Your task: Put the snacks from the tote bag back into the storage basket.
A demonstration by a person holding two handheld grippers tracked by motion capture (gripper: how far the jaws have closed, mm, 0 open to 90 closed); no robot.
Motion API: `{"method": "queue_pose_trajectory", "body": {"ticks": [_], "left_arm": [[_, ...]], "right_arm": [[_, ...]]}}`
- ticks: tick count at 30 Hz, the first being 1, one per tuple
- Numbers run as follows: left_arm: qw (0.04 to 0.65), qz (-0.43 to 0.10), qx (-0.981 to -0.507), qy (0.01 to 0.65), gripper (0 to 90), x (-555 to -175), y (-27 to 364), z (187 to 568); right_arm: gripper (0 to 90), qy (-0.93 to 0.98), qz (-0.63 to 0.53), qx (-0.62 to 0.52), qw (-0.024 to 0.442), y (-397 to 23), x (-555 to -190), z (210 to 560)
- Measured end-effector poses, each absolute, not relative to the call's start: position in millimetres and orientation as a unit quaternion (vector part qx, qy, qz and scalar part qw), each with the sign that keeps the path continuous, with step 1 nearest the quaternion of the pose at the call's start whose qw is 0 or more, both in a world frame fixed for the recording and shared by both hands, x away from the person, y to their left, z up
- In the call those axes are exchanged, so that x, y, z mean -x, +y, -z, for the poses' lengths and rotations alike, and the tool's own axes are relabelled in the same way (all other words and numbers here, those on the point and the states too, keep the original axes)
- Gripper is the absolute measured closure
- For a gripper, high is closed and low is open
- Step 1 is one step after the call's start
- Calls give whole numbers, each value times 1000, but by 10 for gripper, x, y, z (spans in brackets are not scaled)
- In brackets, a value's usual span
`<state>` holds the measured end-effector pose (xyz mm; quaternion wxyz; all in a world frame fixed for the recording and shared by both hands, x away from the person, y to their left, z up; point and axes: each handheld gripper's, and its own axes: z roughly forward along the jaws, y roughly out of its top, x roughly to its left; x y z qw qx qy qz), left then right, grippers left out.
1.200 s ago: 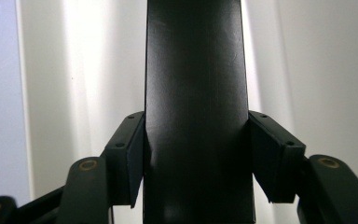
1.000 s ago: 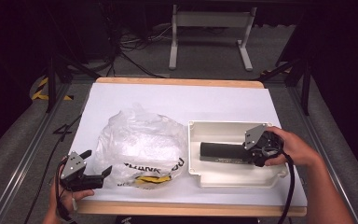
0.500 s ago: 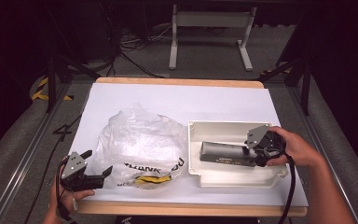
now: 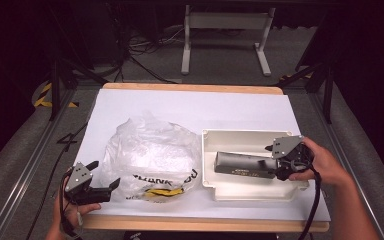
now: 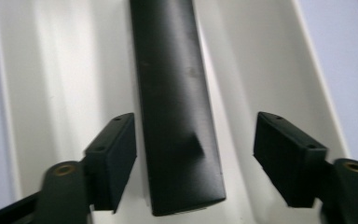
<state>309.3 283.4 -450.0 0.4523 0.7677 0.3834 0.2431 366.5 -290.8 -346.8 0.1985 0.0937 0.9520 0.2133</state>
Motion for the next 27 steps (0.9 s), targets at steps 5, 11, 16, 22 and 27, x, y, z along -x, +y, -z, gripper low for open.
{"method": "queue_pose_trajectory", "body": {"ticks": [5,11,16,22,27], "left_arm": [[452,-243,-768,384,61,-3094,2836,4501],[451,-244,-768,384,61,-3092,2839,4500],[452,-244,-767,386,61,-3092,2844,4500],[452,-245,-766,386,61,-3091,2850,4498],[451,-246,-767,385,61,-3089,2854,4498]], "right_arm": [[238,938,-230,-135,222,-2977,-3605,3446],[136,913,-256,-191,253,-3088,-3511,3451],[82,892,-284,-232,266,-3180,-3406,3474],[69,863,-314,-274,287,-3284,-3271,3495],[59,852,-311,-296,300,-3360,-3171,3550]]}}
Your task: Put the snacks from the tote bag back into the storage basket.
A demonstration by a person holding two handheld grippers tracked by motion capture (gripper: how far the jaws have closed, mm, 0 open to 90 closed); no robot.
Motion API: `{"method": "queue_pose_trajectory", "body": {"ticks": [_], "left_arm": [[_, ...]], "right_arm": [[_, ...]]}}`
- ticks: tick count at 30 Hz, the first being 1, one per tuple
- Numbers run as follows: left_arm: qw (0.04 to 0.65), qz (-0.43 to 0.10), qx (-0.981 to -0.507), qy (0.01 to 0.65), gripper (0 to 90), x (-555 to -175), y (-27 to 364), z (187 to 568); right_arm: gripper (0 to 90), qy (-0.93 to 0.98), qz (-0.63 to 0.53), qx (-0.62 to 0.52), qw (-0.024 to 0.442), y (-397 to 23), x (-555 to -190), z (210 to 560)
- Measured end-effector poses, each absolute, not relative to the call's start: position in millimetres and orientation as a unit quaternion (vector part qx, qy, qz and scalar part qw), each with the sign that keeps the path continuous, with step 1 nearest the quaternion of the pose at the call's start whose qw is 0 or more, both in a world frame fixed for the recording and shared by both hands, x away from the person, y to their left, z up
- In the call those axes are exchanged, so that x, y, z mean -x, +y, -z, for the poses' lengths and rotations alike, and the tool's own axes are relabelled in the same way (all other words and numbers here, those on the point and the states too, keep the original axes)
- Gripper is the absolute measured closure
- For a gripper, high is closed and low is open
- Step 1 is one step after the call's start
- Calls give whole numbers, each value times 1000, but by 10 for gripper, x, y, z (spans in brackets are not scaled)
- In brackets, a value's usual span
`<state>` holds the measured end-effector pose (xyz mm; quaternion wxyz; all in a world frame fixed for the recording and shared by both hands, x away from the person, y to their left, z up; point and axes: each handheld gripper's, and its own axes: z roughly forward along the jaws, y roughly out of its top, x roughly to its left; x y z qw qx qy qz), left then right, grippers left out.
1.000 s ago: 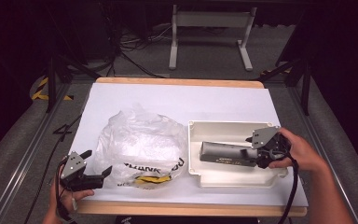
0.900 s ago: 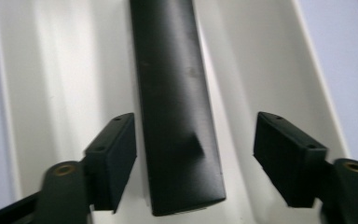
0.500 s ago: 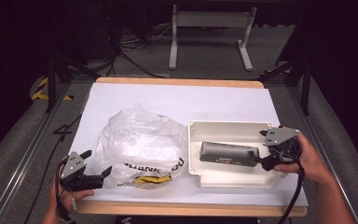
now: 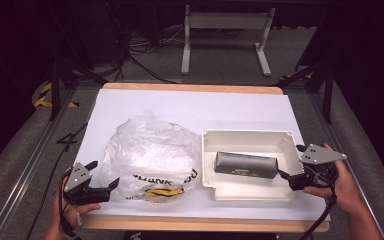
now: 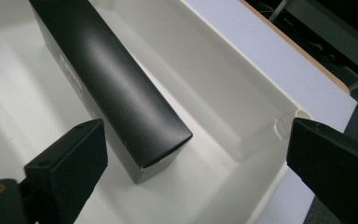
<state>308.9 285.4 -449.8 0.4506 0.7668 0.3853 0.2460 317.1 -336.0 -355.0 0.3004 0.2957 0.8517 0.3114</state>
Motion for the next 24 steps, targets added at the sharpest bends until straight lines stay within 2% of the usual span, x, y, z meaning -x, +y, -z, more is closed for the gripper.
{"method": "queue_pose_trajectory", "body": {"ticks": [7,13,24], "left_arm": [[450,-245,-766,387,61,-3093,2853,4502],[450,-245,-767,387,61,-3091,2855,4500],[458,-247,-760,389,61,-3080,2875,4492]], "right_arm": [[47,830,-326,-321,320,-3502,-2974,3638],[41,810,-353,-348,312,-3587,-2865,3716],[47,771,-404,-365,330,-3697,-2631,4062]]}}
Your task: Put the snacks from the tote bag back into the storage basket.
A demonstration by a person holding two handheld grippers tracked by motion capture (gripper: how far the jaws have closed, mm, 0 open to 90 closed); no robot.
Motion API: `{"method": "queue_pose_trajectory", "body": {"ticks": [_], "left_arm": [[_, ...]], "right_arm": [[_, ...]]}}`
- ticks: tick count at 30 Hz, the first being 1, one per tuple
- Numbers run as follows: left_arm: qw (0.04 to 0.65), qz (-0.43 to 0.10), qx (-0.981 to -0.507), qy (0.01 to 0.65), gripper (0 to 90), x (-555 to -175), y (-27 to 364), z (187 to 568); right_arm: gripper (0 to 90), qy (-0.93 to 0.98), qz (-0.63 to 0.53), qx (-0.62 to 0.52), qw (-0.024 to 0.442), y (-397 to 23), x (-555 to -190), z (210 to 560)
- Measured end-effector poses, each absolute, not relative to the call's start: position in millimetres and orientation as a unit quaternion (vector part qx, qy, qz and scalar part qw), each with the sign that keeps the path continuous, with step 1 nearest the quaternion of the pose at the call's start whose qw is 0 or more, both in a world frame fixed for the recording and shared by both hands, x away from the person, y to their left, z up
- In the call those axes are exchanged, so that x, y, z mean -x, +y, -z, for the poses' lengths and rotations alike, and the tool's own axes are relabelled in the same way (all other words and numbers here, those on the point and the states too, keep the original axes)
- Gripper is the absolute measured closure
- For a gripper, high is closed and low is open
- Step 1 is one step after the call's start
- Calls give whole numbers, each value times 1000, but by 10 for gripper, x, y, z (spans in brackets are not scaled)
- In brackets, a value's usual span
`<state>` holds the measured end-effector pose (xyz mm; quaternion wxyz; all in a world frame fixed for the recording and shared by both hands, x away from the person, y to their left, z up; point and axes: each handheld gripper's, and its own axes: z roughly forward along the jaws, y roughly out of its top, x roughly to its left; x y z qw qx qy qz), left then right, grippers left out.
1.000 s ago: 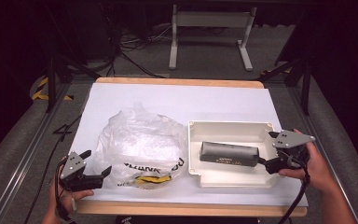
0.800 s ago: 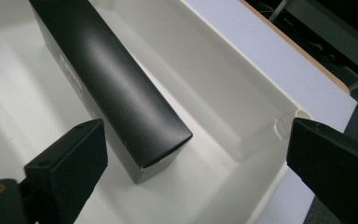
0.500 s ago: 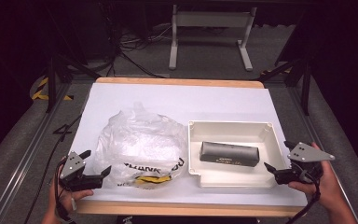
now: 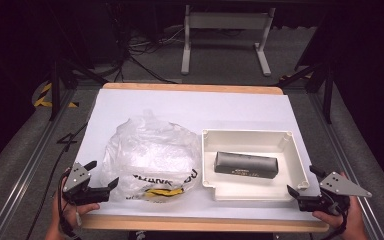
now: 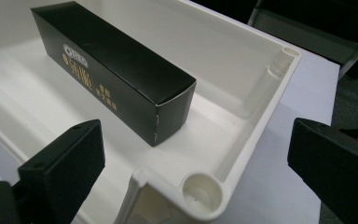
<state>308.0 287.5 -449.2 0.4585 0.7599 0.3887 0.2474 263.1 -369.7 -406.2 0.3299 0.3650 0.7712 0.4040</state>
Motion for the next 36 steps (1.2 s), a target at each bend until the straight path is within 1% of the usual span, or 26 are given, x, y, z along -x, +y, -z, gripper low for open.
{"method": "queue_pose_trajectory", "body": {"ticks": [7,12,14,15,21,36], "left_arm": [[459,-247,-759,389,61,-3098,2883,4498],[461,-246,-758,390,60,-3103,2882,4502],[460,-245,-759,390,60,-3106,2884,4507],[459,-246,-759,391,60,-3106,2884,4507],[460,-247,-761,386,60,-3105,2864,4501],[461,-245,-763,381,60,-3152,2827,4495]], "right_arm": [[47,764,-412,-358,345,-3680,-2604,4172],[47,756,-422,-369,337,-3728,-2622,4210],[48,754,-421,-370,343,-3735,-2628,4217],[48,757,-421,-372,334,-3730,-2632,4225],[49,765,-399,-366,348,-3677,-2619,4263],[49,765,-398,-366,349,-3662,-2576,4280]]}}
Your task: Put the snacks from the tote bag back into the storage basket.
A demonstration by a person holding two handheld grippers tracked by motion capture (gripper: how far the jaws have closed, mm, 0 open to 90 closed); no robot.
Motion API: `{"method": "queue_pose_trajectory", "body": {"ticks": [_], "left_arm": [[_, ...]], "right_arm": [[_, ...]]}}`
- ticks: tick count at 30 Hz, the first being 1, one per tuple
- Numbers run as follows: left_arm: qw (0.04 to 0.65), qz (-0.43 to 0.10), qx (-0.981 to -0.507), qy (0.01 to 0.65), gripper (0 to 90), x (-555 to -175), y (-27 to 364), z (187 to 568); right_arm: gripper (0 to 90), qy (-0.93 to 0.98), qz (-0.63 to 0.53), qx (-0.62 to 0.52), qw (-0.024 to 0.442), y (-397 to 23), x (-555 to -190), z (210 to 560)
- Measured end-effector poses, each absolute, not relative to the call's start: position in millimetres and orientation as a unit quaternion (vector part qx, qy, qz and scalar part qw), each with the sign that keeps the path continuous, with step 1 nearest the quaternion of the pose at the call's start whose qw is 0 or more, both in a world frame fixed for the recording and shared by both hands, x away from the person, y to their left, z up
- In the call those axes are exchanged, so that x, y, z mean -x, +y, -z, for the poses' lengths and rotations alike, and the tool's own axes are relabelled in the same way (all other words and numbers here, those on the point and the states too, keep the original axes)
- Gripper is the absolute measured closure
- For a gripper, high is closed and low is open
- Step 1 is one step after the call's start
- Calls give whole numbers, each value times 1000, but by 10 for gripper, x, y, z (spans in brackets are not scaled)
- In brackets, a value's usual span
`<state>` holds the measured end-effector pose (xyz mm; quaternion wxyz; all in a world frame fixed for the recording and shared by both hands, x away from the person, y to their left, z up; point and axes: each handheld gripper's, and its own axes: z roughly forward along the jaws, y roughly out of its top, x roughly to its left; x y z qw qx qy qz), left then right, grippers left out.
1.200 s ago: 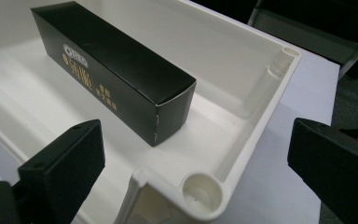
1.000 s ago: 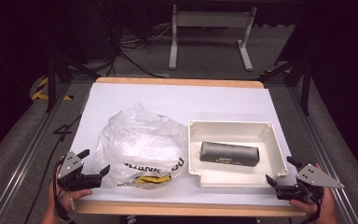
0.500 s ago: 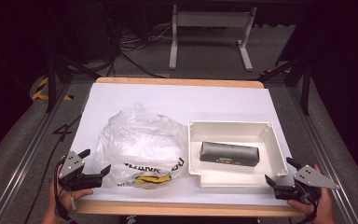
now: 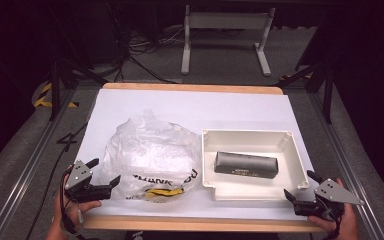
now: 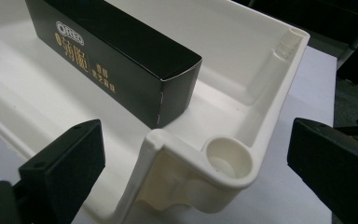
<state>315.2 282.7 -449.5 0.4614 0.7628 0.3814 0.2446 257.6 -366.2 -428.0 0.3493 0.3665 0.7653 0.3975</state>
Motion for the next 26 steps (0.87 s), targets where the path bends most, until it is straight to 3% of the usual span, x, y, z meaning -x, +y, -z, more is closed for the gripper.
{"method": "queue_pose_trajectory", "body": {"ticks": [26], "left_arm": [[458,-247,-763,383,60,-3149,2817,4490]], "right_arm": [[49,766,-398,-362,352,-3653,-2565,4286]]}}
